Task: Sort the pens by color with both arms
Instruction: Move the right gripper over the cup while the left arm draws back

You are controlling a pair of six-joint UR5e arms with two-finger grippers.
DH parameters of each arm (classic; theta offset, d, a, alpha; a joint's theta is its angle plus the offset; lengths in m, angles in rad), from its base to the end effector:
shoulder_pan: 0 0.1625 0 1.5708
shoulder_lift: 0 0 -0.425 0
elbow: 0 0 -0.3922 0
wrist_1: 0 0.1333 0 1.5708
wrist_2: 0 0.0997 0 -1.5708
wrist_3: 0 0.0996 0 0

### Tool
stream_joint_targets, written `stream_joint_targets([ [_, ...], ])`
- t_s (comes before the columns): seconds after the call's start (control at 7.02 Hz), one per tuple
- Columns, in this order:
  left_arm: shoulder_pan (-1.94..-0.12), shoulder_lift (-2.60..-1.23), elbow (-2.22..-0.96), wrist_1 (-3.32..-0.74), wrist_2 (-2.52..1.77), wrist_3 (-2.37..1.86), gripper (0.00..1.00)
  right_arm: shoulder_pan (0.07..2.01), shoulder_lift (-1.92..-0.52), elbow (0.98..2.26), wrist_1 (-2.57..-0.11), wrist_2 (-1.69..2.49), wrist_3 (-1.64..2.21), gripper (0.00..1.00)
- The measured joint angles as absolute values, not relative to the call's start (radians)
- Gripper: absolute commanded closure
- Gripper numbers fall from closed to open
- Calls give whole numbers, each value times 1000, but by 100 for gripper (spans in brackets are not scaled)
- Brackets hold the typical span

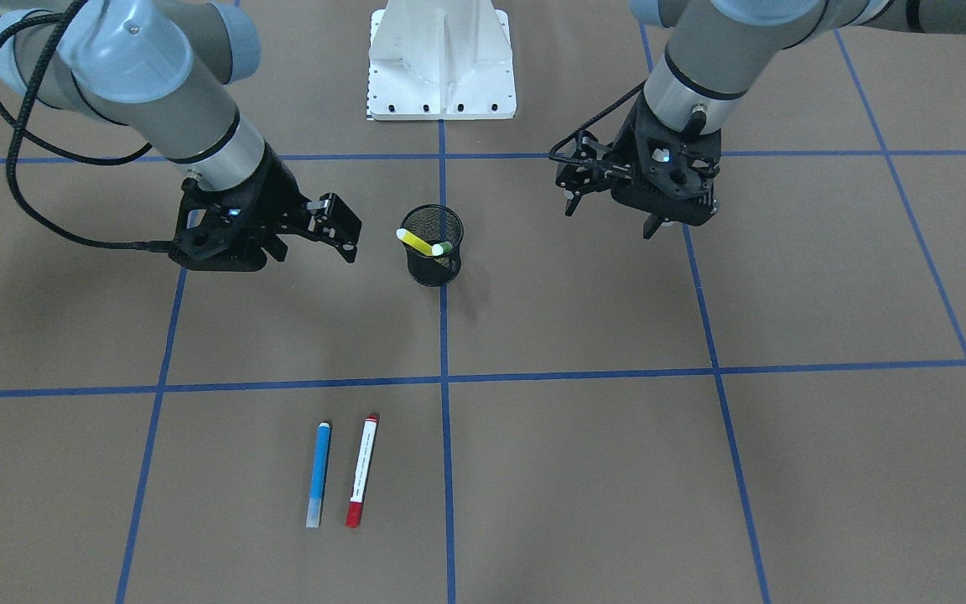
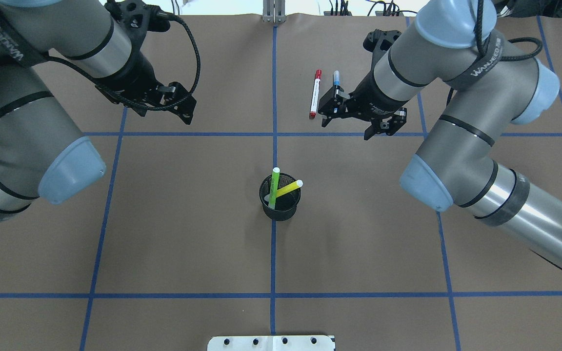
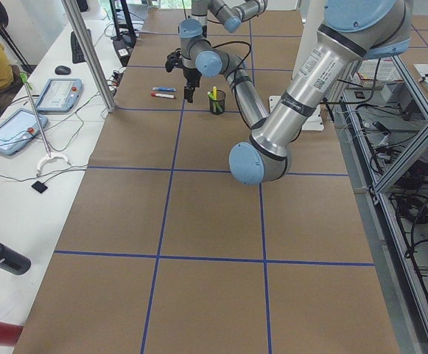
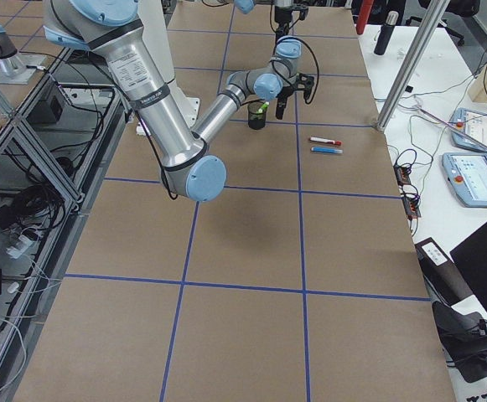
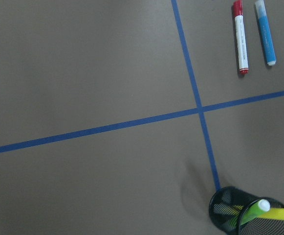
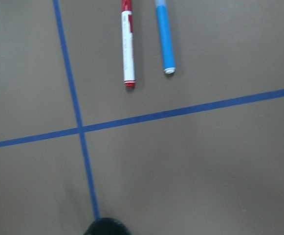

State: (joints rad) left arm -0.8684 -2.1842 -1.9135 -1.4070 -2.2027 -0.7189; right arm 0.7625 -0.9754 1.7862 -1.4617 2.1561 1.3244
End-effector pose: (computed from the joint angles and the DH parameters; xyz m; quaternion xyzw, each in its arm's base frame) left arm 0.3295 -0.5046 0.1751 0.0910 0.4565 0.1127 0.8778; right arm -0.4051 -0.4952 0.2011 -0.0209 -0.4970 0.0951 0.8623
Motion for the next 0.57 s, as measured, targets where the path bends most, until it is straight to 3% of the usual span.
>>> stream_joint_targets([
  [0.43, -897, -2127, -1928, -1411, -2242, -625, 1, 666, -905, 1751, -1445, 2062, 1371, 9],
  [0.57, -904, -2103, -1933, -1415, -2246, -586, 1, 651, -857, 1719, -1487, 2049, 1373, 14],
])
